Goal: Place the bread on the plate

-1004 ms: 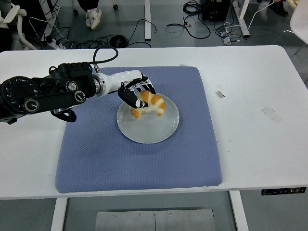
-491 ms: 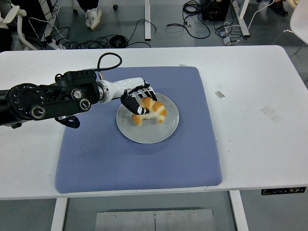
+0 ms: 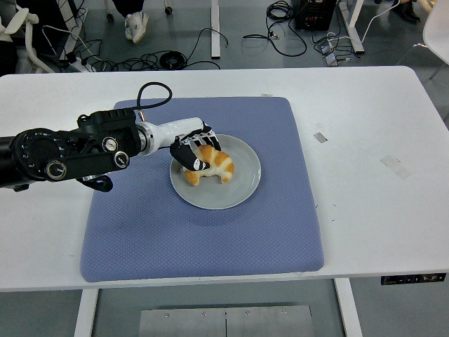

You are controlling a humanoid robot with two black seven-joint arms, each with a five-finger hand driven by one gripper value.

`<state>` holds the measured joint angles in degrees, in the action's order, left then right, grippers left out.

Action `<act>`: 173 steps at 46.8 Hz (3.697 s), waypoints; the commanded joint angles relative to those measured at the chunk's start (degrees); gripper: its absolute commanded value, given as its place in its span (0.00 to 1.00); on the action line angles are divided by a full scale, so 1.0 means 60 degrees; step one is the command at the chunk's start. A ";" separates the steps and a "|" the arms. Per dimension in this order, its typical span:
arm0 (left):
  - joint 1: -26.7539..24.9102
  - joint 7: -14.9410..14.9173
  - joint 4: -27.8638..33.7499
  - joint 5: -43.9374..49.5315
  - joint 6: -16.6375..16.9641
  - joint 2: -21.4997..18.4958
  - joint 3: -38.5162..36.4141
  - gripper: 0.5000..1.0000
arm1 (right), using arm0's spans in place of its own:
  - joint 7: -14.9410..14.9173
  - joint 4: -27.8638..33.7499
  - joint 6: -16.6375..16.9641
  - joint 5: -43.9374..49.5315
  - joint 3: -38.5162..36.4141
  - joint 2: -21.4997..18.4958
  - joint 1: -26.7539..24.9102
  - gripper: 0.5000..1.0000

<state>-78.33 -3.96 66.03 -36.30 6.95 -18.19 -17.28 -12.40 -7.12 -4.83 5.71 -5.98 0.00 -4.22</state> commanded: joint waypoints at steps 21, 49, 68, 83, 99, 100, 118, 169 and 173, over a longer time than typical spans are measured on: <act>-0.0011 -0.0014 -0.0107 0.0000 0.0014 0.0160 0.0067 0.00 | 0.0002 -0.0001 0.0000 0.0000 0.0000 0.0000 0.0000 1.00; 0.0018 0.0015 -0.0034 0.0059 0.0014 0.0248 0.0067 0.49 | 0.0002 -0.0001 0.0000 0.0000 0.0000 0.0000 0.0000 1.00; 0.0048 0.0015 0.0025 0.0161 0.0014 0.0292 0.0096 0.69 | 0.0002 -0.0001 0.0000 0.0000 0.0000 0.0000 0.0000 1.00; -0.0098 0.0000 0.0068 0.0147 -0.0001 0.0058 0.0667 0.86 | 0.0002 -0.0001 0.0000 0.0000 0.0000 0.0000 0.0000 1.00; -0.0187 0.0000 0.0142 0.0161 -0.0030 -0.0382 0.1736 0.96 | 0.0002 -0.0001 0.0000 0.0000 0.0000 0.0000 0.0000 1.00; -0.0172 -0.0014 0.0127 0.0147 -0.0015 -0.0396 0.1824 0.96 | 0.0002 -0.0001 0.0000 0.0000 0.0000 0.0000 0.0000 1.00; 0.1306 0.0103 -0.0707 0.0044 0.0014 -0.0557 0.4459 0.97 | 0.0002 -0.0015 0.0000 0.0000 0.0000 0.0000 0.0000 1.00; 0.3388 0.0586 -0.4017 0.3911 -0.1187 -0.0191 0.8343 0.97 | 0.0002 -0.0001 0.0000 0.0000 0.0000 0.0000 0.0000 1.00; 0.3344 0.0704 -0.4661 0.4087 -0.1582 -0.0133 0.8504 0.97 | 0.0002 -0.0001 0.0000 0.0000 0.0000 0.0000 0.0000 1.00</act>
<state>-58.08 -0.11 40.48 -12.51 -1.05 -19.21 32.98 -12.42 -7.11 -4.83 5.71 -5.98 0.00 -4.21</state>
